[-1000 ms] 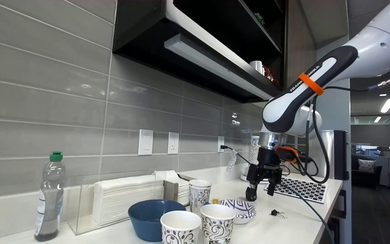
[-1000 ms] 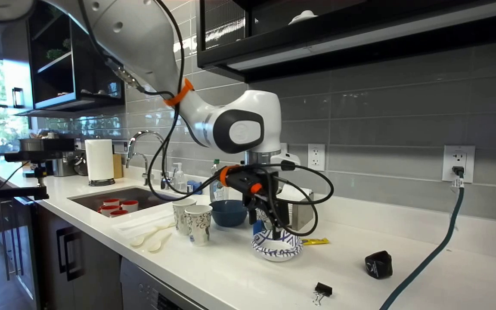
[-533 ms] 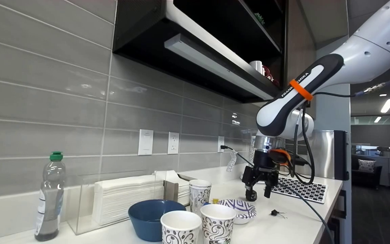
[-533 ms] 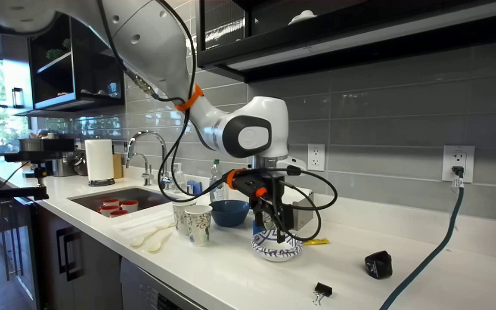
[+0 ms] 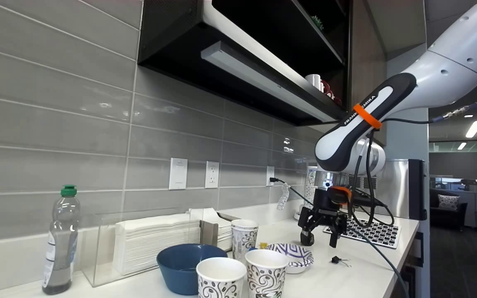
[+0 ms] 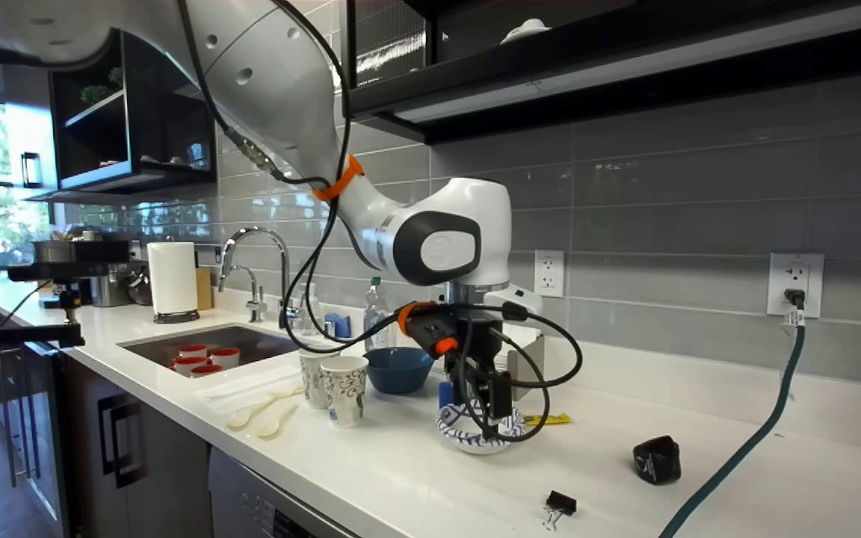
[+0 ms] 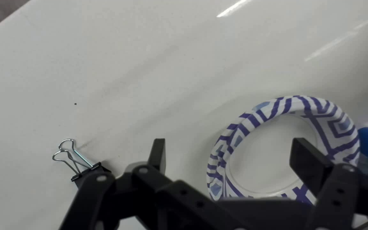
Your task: Unpack the white and brown bowls, put the one on top to the right and the second to the left on the kitchen countertop
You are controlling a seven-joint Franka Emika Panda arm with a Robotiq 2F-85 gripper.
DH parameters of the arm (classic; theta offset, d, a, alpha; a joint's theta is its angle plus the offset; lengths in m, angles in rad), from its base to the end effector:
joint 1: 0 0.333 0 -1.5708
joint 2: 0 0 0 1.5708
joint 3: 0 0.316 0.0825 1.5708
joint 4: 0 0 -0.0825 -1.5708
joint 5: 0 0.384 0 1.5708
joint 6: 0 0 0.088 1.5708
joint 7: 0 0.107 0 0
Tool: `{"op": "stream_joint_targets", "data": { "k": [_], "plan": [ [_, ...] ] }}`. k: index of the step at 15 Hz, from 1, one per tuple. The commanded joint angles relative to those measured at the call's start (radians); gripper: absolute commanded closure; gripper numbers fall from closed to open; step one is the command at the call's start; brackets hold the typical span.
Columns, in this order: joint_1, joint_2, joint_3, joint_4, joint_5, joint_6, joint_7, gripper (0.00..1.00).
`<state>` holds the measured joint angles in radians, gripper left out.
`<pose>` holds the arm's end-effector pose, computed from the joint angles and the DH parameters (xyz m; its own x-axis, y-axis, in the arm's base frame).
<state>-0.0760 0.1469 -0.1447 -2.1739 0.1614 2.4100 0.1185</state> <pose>0.5491 -0.1213 0.3343 0.8954 -0.4391 0.0739 -0.4307 -0.8962 -0.1064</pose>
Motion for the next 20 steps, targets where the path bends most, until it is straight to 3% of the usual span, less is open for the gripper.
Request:
{"op": "stream_joint_targets", "data": {
  "k": [1, 8, 9, 10, 13, 19, 20],
  "plan": [
    [-0.017, 0.031, 0.017, 0.027, 0.048, 0.016, 0.047, 0.00],
    [-0.013, 0.088, 0.032, 0.084, 0.076, 0.015, 0.080, 0.00],
    [-0.013, 0.095, 0.033, 0.092, 0.075, 0.014, 0.081, 0.04],
    [-0.013, 0.100, 0.034, 0.099, 0.070, 0.014, 0.086, 0.21],
    [-0.013, 0.115, 0.033, 0.115, 0.062, 0.013, 0.093, 0.37],
    [-0.016, 0.125, 0.025, 0.120, 0.052, 0.014, 0.101, 0.81],
    [-0.016, 0.126, 0.024, 0.119, 0.052, 0.014, 0.101, 0.38]
  ]
}}
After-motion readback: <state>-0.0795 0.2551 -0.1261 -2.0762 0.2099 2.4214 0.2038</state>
